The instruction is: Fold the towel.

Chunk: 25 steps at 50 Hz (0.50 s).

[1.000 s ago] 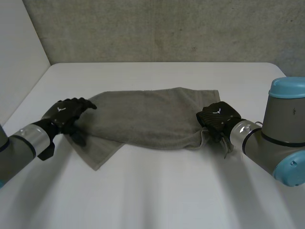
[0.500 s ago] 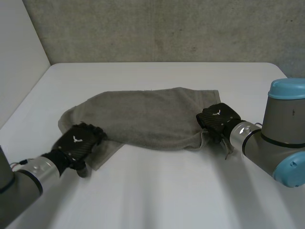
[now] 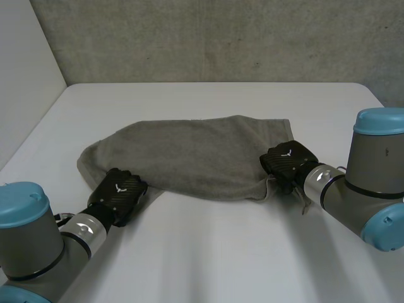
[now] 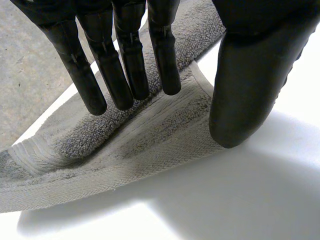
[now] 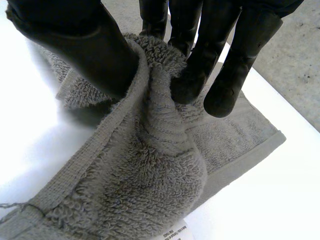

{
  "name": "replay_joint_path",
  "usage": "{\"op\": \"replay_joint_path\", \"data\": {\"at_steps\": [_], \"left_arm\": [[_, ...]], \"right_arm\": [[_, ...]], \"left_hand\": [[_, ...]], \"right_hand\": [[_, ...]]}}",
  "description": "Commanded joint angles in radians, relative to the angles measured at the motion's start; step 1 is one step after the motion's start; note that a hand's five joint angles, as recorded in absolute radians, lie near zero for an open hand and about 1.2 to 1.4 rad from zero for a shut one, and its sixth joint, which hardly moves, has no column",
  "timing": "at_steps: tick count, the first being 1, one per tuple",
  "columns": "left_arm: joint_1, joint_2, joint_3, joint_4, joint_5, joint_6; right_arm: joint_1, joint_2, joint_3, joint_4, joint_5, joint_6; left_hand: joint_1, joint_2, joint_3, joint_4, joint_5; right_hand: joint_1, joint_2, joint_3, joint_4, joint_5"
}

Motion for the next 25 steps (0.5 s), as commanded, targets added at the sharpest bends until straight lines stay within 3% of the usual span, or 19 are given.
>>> {"op": "replay_joint_path", "data": {"at_steps": [1, 14, 25], "left_arm": [[0.001, -0.007, 0.001, -0.011, 0.000, 0.001], [0.002, -0.024, 0.017, -0.019, 0.002, 0.002], [0.005, -0.013, 0.078, -0.174, 0.000, -0.008]], "right_arm": [[0.000, 0.004, 0.000, 0.000, 0.000, -0.001], [0.000, 0.007, 0.000, -0.002, 0.002, -0.002], [0.000, 0.012, 0.004, -0.002, 0.002, -0.004]], "left_hand": [[-0.004, -0.012, -0.011, -0.011, -0.007], [-0.021, -0.030, -0.028, -0.028, -0.025], [-0.077, -0.085, -0.084, -0.084, -0.081]], "right_hand": [[0.028, 0.054, 0.005, 0.008, 0.004], [0.022, 0.049, -0.001, 0.003, -0.002], [0.016, 0.043, -0.007, -0.003, -0.008]]}}
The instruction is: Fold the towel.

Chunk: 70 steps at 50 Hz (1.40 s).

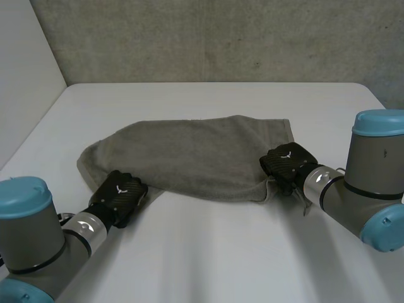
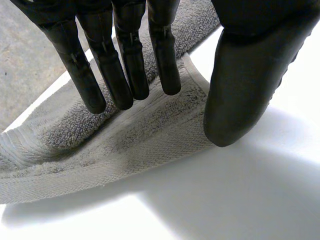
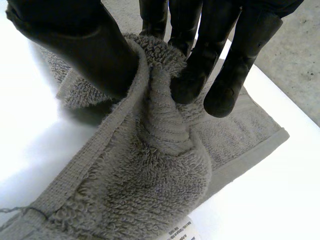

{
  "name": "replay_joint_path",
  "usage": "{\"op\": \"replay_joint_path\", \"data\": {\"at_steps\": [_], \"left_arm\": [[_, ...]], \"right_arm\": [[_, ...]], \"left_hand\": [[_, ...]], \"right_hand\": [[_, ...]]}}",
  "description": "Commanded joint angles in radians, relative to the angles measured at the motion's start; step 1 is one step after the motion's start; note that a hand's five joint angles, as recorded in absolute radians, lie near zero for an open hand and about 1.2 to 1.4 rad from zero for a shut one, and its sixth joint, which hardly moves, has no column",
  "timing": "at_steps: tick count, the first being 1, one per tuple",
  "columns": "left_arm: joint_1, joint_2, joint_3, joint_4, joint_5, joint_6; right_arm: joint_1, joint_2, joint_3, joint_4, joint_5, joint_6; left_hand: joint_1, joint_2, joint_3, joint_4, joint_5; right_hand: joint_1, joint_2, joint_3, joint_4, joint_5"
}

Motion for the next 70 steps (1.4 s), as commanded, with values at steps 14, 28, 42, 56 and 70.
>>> {"op": "replay_joint_path", "data": {"at_steps": [14, 28, 42, 56, 70], "left_arm": [[0.012, -0.003, 0.085, -0.190, -0.005, -0.010], [0.011, -0.049, 0.108, -0.144, -0.026, -0.043], [0.009, -0.061, 0.125, -0.138, -0.026, -0.046], [-0.009, -0.001, 0.125, -0.120, -0.026, -0.058], [0.040, 0.103, 0.157, -0.106, -0.028, -0.155]], "right_arm": [[0.000, 0.016, 0.000, -0.001, 0.000, -0.003], [0.000, 0.017, 0.002, -0.001, 0.001, -0.004], [0.000, 0.022, 0.002, -0.001, 0.000, -0.006], [0.000, 0.023, 0.002, -0.001, 0.001, -0.006], [-0.018, -0.079, -0.032, 0.073, 0.001, 0.004]], "left_hand": [[-0.065, -0.070, -0.074, -0.077, -0.067], [-0.044, -0.050, -0.054, -0.056, -0.047], [0.541, 0.536, 0.532, 0.529, 0.539], [0.707, 0.701, 0.698, 0.695, 0.704], [0.707, 0.701, 0.698, 0.695, 0.704]], "right_hand": [[0.008, 0.034, -0.015, -0.012, -0.017], [-0.004, 0.022, -0.026, -0.024, -0.029], [-0.013, 0.013, -0.035, -0.033, -0.037], [-0.022, 0.004, -0.044, -0.041, -0.046], [-0.022, 0.004, -0.044, -0.041, -0.046]]}}
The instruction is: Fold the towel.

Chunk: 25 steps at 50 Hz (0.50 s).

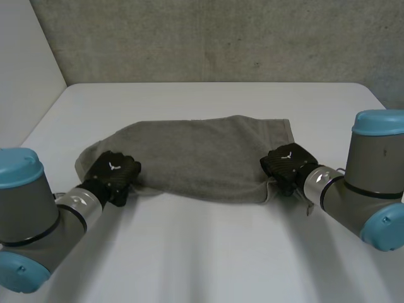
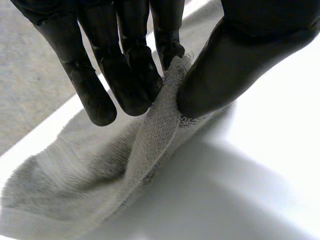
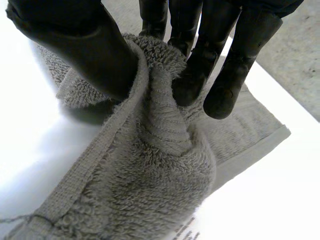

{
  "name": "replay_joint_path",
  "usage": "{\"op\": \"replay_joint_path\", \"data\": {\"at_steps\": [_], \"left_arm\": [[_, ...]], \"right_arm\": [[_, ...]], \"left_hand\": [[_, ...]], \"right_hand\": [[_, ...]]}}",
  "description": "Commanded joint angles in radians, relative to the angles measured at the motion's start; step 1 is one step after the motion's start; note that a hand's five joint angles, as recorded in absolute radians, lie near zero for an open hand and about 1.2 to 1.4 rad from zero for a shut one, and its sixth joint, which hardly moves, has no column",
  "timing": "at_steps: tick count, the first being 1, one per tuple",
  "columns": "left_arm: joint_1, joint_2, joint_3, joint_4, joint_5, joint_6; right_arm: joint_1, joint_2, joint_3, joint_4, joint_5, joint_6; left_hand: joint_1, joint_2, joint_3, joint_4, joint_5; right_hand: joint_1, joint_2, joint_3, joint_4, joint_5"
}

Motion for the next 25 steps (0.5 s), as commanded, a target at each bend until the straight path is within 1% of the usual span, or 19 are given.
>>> {"op": "replay_joint_path", "data": {"at_steps": [1, 2, 5, 7, 8, 10, 16, 18, 21, 23, 24, 25], "left_arm": [[0.051, 0.087, 0.025, 0.003, -0.002, -0.047], [0.070, 0.122, 0.030, 0.003, -0.002, -0.065], [0.085, 0.154, 0.036, 0.003, 0.000, -0.095], [0.122, 0.214, 0.056, 0.003, 0.005, -0.168], [0.122, 0.214, 0.056, 0.003, 0.005, -0.168], [0.166, 0.252, 0.076, 0.003, 0.009, -0.243], [0.205, 0.257, 0.081, 0.000, 0.017, -0.312], [0.203, 0.231, 0.065, -0.001, 0.017, -0.318], [0.194, 0.203, 0.056, 0.000, 0.017, -0.318], [0.174, 0.123, 0.042, 0.000, 0.015, -0.317], [0.174, 0.122, 0.042, 0.000, 0.015, -0.317], [0.164, 0.086, 0.042, 0.002, 0.015, -0.317]], "right_arm": [[-0.020, -0.108, -0.040, 0.084, 0.000, 0.008], [-0.032, -0.134, -0.061, 0.115, -0.002, 0.010], [-0.057, -0.160, -0.081, 0.147, -0.002, 0.010], [-0.113, -0.204, -0.113, 0.209, -0.002, 0.009], [-0.113, -0.205, -0.114, 0.209, -0.002, 0.008], [-0.149, -0.224, -0.132, 0.268, -0.012, 0.004], [-0.166, -0.212, -0.112, 0.301, -0.023, -0.007], [-0.156, -0.171, -0.088, 0.295, -0.022, -0.011], [-0.153, -0.134, -0.084, 0.286, -0.020, -0.016], [-0.146, -0.077, -0.084, 0.255, -0.015, -0.034], [-0.146, -0.077, -0.084, 0.255, -0.015, -0.034], [-0.141, -0.057, -0.084, 0.226, -0.014, -0.039]], "left_hand": [[0.124, 0.071, 0.074, 0.048, 0.090], [0.124, 0.071, 0.074, 0.048, 0.090], [0.124, 0.071, 0.074, 0.048, 0.090], [0.124, 0.071, 0.074, 0.048, 0.090], [0.124, 0.071, 0.074, 0.048, 0.090], [0.124, 0.071, 0.074, 0.048, 0.090], [0.124, 0.071, 0.074, 0.048, 0.090], [0.124, 0.071, 0.074, 0.048, 0.090], [0.124, 0.071, 0.074, 0.048, 0.090], [0.124, 0.071, 0.074, 0.048, 0.090], [0.124, 0.071, 0.074, 0.048, 0.090], [0.124, 0.071, 0.074, 0.048, 0.090]], "right_hand": [[-0.016, 0.008, -0.011, -0.003, -0.009], [-0.010, 0.013, -0.006, 0.002, -0.003], [-0.007, 0.016, -0.003, 0.005, 0.000], [-0.004, 0.019, 0.000, 0.008, 0.003], [-0.004, 0.019, 0.000, 0.008, 0.003], [-0.010, 0.013, -0.005, 0.002, -0.003], [-0.057, -0.034, -0.052, -0.045, -0.050], [-0.139, -0.115, -0.134, -0.126, -0.132], [-0.183, -0.160, -0.179, -0.171, -0.176], [-0.268, -0.245, -0.264, -0.256, -0.261], [-0.268, -0.245, -0.264, -0.256, -0.261], [-0.283, -0.259, -0.278, -0.270, -0.276]]}}
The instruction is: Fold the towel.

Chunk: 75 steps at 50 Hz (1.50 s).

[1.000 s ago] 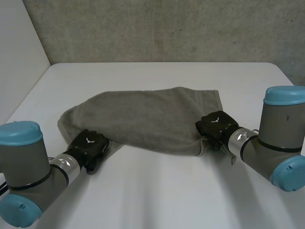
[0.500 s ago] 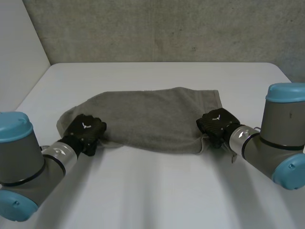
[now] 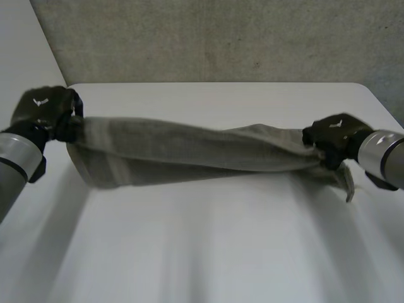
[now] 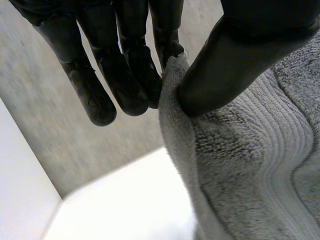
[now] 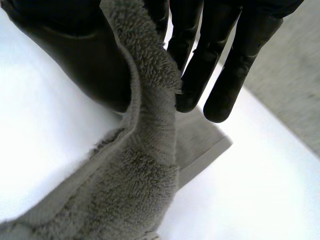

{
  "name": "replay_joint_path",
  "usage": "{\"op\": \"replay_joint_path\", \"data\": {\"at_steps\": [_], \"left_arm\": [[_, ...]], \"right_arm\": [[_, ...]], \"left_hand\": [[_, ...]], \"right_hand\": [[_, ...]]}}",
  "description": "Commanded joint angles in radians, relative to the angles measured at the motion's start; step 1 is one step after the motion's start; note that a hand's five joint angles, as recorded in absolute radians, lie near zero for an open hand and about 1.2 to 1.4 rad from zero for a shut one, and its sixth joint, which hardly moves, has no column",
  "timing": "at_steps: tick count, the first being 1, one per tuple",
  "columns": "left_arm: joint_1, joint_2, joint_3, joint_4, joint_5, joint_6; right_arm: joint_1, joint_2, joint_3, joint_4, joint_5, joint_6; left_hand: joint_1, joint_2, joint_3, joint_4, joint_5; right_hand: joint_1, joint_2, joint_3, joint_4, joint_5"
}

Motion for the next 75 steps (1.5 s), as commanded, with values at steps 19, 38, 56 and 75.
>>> {"op": "replay_joint_path", "data": {"at_steps": [19, 38, 56, 75], "left_arm": [[-0.026, -0.220, -0.006, 0.013, -0.003, 0.004], [-0.009, -0.139, -0.036, 0.011, -0.003, 0.000], [-0.004, 0.062, -0.076, -0.005, -0.002, -0.004], [0.054, 0.173, 0.039, -0.142, 0.095, -0.112]], "right_arm": [[0.021, 0.164, 0.082, -0.190, 0.134, -0.020], [0.009, 0.033, 0.137, -0.043, 0.203, -0.014], [-0.022, -0.011, 0.166, -0.009, 0.157, -0.029], [-0.080, -0.054, -0.107, 0.262, 0.067, -0.350]], "left_hand": [[0.124, 0.071, 0.074, 0.047, 0.090], [0.124, 0.071, 0.074, 0.047, 0.090], [0.124, 0.071, 0.074, 0.047, 0.090], [0.124, 0.071, 0.074, 0.047, 0.090]], "right_hand": [[-0.379, -0.378, -0.384, -0.391, -0.383], [-0.406, -0.404, -0.410, -0.418, -0.409], [0.310, 0.311, 0.305, 0.298, 0.306], [0.310, 0.311, 0.305, 0.298, 0.306]]}}
